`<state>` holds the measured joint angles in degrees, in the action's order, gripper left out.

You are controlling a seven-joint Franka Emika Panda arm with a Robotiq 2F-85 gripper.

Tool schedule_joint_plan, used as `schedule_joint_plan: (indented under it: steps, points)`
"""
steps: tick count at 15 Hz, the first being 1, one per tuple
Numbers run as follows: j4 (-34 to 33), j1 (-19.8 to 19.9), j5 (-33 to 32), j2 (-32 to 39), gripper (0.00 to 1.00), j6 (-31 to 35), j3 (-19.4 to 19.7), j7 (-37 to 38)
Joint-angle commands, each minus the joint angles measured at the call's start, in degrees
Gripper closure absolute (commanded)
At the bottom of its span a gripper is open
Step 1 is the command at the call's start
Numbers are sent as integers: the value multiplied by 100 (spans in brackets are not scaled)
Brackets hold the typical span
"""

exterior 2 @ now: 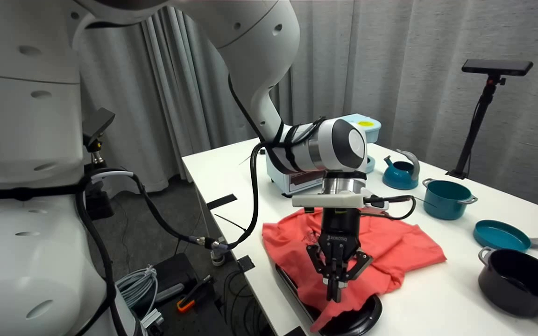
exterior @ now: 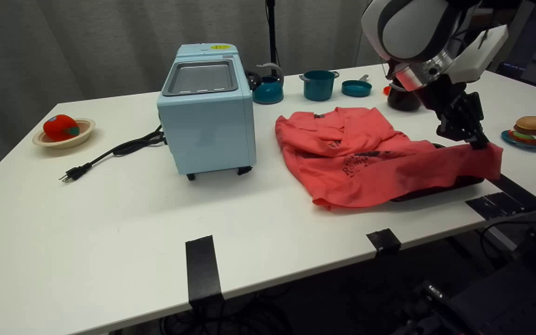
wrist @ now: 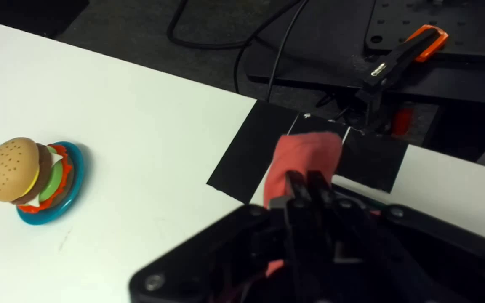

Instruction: Unfold the shirt

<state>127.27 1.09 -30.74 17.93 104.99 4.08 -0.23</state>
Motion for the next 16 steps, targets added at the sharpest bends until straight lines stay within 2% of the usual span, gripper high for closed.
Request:
schedule_joint_plan:
  steps: [1,8,9,16]
  points:
    - [45,-58,-336,-16,58,125,17,313]
    - [79,-154,-647,-139,5,168,-64,673]
    - [79,-161,-667,-159,1,177,-79,711]
    - [40,-176,-807,-527,0,489,-68,1067]
